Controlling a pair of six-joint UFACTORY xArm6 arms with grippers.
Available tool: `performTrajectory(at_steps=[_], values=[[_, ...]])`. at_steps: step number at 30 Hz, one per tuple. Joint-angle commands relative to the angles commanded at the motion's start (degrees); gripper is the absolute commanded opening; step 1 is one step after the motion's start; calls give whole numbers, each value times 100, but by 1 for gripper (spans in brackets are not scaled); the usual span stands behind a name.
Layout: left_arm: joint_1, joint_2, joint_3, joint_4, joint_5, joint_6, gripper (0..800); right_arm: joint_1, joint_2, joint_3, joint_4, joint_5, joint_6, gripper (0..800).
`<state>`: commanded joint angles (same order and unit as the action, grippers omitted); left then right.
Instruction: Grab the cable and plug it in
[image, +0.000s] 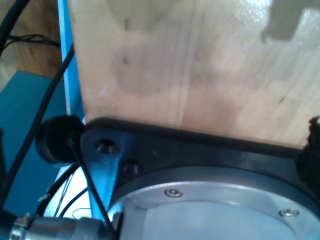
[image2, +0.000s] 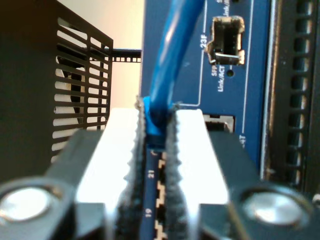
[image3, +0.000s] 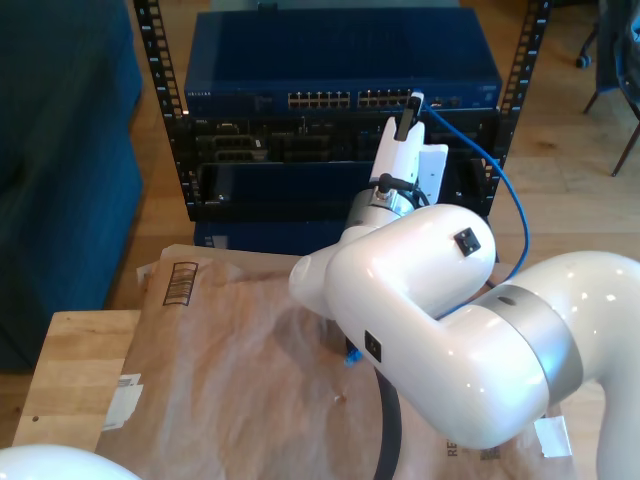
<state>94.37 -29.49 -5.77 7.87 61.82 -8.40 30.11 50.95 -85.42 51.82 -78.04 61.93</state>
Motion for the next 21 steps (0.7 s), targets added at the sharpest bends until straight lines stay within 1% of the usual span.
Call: performTrajectory(at_steps=[2, 7, 9, 16, 20, 21], values=[[0, 0, 0, 0, 0, 0, 800, 26, -237, 325, 0, 9, 0, 233], [0, 0, 0, 0, 0, 0, 800, 44, -949, 1240, 0, 167, 9, 259], [0, 0, 0, 0, 0, 0, 800, 79, -1213, 1600, 9, 281, 9, 298], [0, 0, 0, 0, 0, 0, 800, 114, -2505, 3112, 0, 1345, 0, 379], [0, 0, 0, 0, 0, 0, 800, 105, -3209, 3727, -9, 1960, -9, 440], [0, 0, 0, 0, 0, 0, 800, 105, -3349, 3851, -26, 2075, -9, 469]])
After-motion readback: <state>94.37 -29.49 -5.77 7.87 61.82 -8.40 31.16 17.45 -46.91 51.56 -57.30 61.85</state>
